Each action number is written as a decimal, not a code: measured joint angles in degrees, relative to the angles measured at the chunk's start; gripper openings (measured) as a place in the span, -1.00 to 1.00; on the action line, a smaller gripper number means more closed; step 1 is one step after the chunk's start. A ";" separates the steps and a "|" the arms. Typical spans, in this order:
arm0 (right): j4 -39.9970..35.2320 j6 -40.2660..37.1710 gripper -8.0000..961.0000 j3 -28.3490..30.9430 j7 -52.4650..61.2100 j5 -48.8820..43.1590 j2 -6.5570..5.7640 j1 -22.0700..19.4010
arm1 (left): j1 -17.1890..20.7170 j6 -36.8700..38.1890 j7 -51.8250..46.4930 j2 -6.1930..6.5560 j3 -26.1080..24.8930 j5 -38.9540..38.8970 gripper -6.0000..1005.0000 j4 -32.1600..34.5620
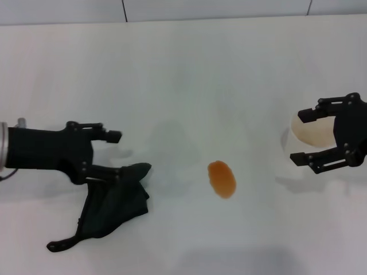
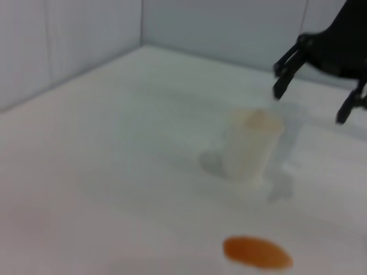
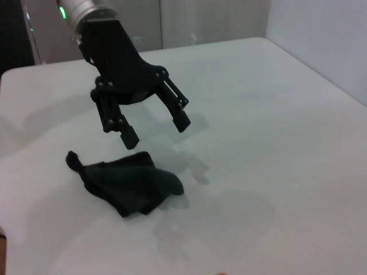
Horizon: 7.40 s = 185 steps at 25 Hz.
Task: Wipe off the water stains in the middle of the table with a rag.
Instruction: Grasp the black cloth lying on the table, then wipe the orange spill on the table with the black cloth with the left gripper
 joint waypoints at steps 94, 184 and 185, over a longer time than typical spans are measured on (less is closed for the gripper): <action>2.66 0.66 0.75 -3.15 -0.01 1.96 0.09 -0.74 | -12.54 -1.02 -18.17 -1.36 10.45 23.86 0.00 -0.78; 2.71 0.97 0.75 -3.06 -0.02 2.61 0.00 -0.39 | -22.78 -10.26 -12.14 -1.44 18.77 12.16 -0.85 -8.34; 2.71 0.99 0.75 -3.04 -0.02 2.61 0.00 -0.39 | -23.04 -10.74 -12.13 -1.45 19.84 11.44 -0.85 -8.73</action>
